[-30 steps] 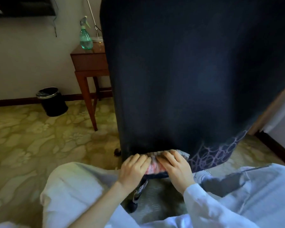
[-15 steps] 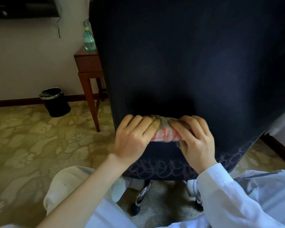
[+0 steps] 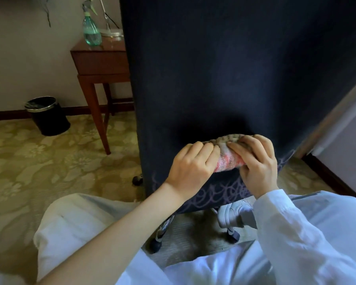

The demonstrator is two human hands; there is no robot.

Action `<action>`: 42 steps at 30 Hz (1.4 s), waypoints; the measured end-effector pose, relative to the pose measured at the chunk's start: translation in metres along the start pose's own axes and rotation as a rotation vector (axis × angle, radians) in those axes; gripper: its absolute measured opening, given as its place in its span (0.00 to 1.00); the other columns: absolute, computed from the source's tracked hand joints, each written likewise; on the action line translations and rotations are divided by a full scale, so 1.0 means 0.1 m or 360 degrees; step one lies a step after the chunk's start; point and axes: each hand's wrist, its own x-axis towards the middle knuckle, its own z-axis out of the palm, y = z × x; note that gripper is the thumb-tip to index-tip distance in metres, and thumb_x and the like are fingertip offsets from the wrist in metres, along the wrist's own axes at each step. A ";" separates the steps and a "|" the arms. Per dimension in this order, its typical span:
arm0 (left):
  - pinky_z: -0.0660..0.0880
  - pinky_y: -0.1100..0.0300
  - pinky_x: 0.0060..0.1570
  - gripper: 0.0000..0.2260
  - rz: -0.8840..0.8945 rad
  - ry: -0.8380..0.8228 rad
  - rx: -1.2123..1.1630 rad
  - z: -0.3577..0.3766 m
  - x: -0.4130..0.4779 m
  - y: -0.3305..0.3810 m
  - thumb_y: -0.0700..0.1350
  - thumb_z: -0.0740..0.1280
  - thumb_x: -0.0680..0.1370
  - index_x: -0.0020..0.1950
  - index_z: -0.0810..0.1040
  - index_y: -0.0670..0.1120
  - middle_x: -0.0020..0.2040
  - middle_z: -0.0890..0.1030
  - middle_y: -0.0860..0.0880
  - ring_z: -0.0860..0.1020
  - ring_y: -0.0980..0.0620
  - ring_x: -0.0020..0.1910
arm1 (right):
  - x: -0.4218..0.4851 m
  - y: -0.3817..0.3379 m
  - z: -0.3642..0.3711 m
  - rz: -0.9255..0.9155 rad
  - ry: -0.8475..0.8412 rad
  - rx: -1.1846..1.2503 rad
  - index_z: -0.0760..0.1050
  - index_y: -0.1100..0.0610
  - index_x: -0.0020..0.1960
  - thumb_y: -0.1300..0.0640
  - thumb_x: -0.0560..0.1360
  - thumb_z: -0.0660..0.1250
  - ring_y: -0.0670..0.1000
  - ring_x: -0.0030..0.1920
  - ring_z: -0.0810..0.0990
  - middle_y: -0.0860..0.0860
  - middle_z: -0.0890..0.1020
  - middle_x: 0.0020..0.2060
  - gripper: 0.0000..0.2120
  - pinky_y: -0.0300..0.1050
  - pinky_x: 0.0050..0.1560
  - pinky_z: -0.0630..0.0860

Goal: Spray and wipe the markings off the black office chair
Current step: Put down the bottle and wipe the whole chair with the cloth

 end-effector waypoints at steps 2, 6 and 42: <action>0.73 0.59 0.37 0.06 0.0019 -0.0109 0.0018 0.15 -0.05 0.20 0.36 0.67 0.75 0.46 0.83 0.44 0.38 0.79 0.49 0.76 0.50 0.36 | -0.19 0.13 0.02 0.0074 -0.0069 -0.0002 0.83 0.62 0.53 0.66 0.76 0.67 0.61 0.56 0.74 0.61 0.81 0.52 0.08 0.43 0.66 0.67; 0.69 0.60 0.32 0.12 0.0132 -0.0514 0.0011 0.46 -0.07 0.60 0.36 0.60 0.73 0.41 0.81 0.47 0.35 0.77 0.50 0.74 0.52 0.34 | -0.62 0.39 0.07 0.0344 -0.0381 -0.0015 0.82 0.61 0.53 0.63 0.74 0.62 0.62 0.55 0.74 0.59 0.80 0.53 0.12 0.54 0.57 0.75; 0.70 0.52 0.39 0.08 -0.0121 -0.0200 0.0028 -0.39 -0.80 -0.31 0.37 0.67 0.77 0.52 0.85 0.45 0.43 0.83 0.49 0.78 0.47 0.37 | -0.27 -0.73 0.24 0.0056 -0.0138 0.0313 0.83 0.62 0.53 0.66 0.79 0.63 0.61 0.52 0.78 0.60 0.82 0.50 0.10 0.52 0.55 0.76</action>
